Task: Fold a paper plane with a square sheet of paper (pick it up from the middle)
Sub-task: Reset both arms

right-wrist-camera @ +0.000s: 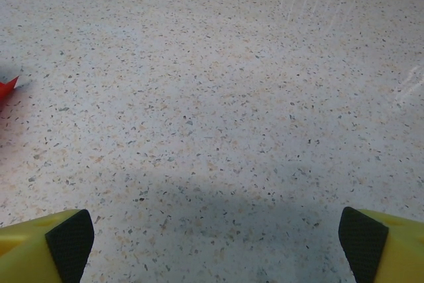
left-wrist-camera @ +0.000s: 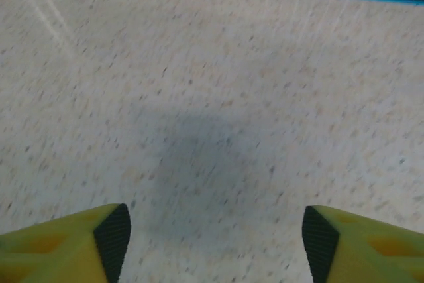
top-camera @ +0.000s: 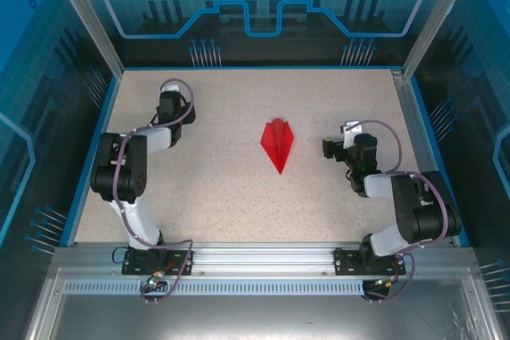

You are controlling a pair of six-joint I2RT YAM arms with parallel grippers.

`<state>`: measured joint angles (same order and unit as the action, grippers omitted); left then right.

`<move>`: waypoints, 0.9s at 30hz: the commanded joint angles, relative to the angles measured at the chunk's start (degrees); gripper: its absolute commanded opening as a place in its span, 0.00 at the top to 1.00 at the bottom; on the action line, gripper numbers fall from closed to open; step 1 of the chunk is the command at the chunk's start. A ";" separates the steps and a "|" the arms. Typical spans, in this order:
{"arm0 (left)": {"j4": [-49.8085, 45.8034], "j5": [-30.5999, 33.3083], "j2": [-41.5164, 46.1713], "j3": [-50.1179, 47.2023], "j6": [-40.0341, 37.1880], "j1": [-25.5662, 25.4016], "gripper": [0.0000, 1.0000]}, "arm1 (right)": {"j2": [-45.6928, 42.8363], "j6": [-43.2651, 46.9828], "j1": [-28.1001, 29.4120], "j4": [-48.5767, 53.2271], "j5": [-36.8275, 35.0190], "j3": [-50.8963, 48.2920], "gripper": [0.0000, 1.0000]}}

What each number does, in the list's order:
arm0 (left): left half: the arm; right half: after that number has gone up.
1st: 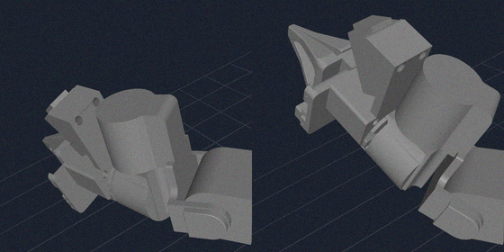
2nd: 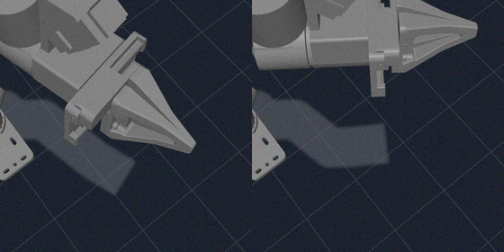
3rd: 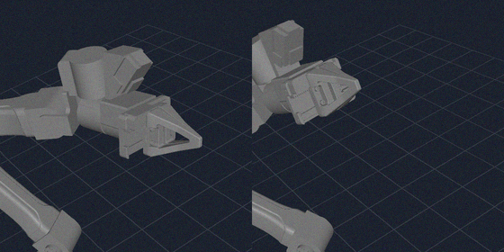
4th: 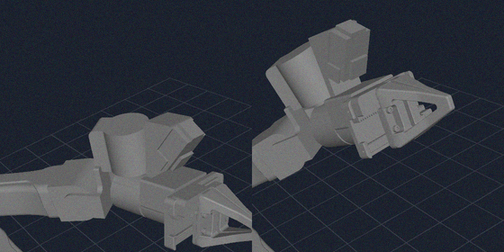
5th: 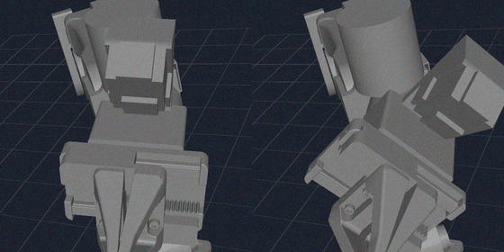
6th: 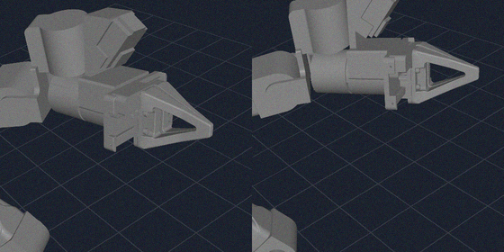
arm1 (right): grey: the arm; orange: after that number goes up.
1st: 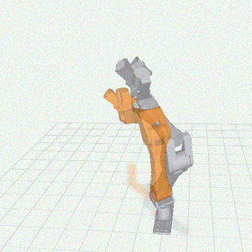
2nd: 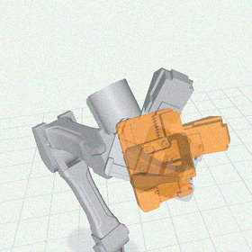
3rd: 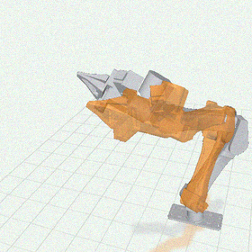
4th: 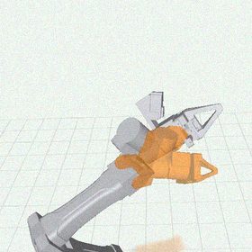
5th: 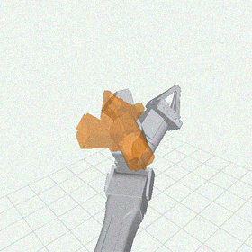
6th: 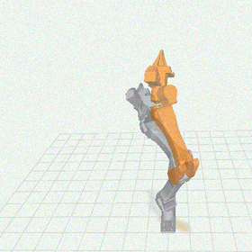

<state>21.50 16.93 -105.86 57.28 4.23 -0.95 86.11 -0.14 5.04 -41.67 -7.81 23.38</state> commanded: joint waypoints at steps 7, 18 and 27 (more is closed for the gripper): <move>2.40 -8.35 18.61 -13.28 -1.11 0.01 0.01 | -0.06 0.20 -0.91 -2.28 0.96 0.94 0.01; 4.60 -4.97 30.63 -27.47 -1.33 0.52 0.01 | -0.05 0.21 -0.84 -2.19 1.12 0.93 0.01; 23.02 -7.09 21.38 -34.34 -1.43 0.60 0.01 | -0.05 0.15 -0.86 -2.25 1.14 0.96 0.01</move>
<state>34.52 10.79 -81.36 25.10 2.87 -0.84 86.11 -0.14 4.86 -41.67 -6.98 23.38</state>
